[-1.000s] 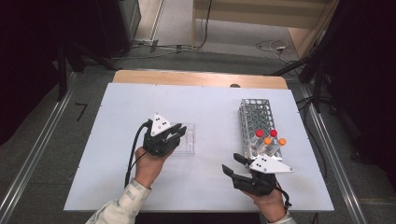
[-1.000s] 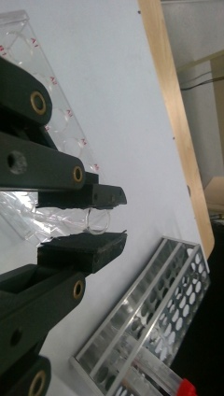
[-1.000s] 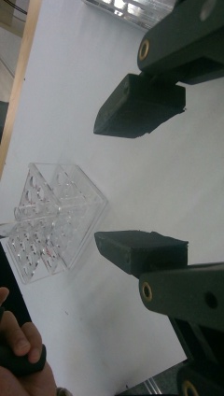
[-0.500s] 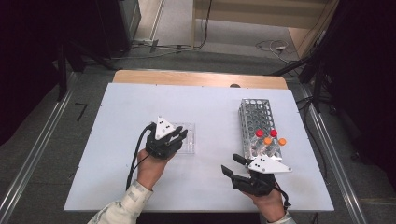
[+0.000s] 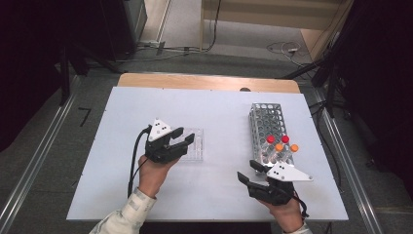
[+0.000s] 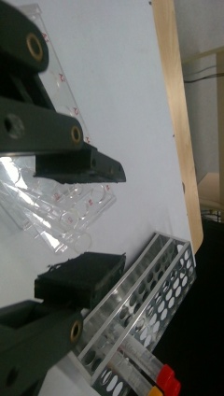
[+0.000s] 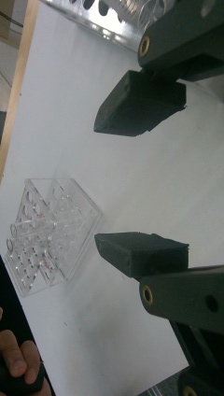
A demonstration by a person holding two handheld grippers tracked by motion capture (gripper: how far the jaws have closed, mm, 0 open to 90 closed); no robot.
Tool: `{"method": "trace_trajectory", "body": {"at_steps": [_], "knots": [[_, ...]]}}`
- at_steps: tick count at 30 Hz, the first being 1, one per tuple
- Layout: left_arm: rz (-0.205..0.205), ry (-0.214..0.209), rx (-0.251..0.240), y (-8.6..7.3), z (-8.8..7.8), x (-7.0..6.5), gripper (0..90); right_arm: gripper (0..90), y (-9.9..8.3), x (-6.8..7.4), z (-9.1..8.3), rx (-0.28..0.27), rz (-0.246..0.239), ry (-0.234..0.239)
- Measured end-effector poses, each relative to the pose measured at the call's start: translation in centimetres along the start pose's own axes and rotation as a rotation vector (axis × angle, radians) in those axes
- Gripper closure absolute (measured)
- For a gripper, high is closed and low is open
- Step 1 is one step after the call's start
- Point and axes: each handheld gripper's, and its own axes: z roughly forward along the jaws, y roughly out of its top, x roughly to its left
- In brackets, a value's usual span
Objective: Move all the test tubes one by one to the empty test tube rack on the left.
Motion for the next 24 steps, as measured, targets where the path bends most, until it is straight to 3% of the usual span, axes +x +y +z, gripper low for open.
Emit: {"method": "trace_trajectory", "body": {"at_steps": [8,24], "knots": [[-0.025,0.052,-0.01,0.1,-0.3,0.5,29.6,37.8,-0.4,-1.0,-1.4,-0.018,0.025,-0.037],[-0.021,0.062,0.0,0.0,-0.2,0.5,24.6,38.5,-1.2,-3.6,-3.3,-0.049,0.069,-0.174]]}}
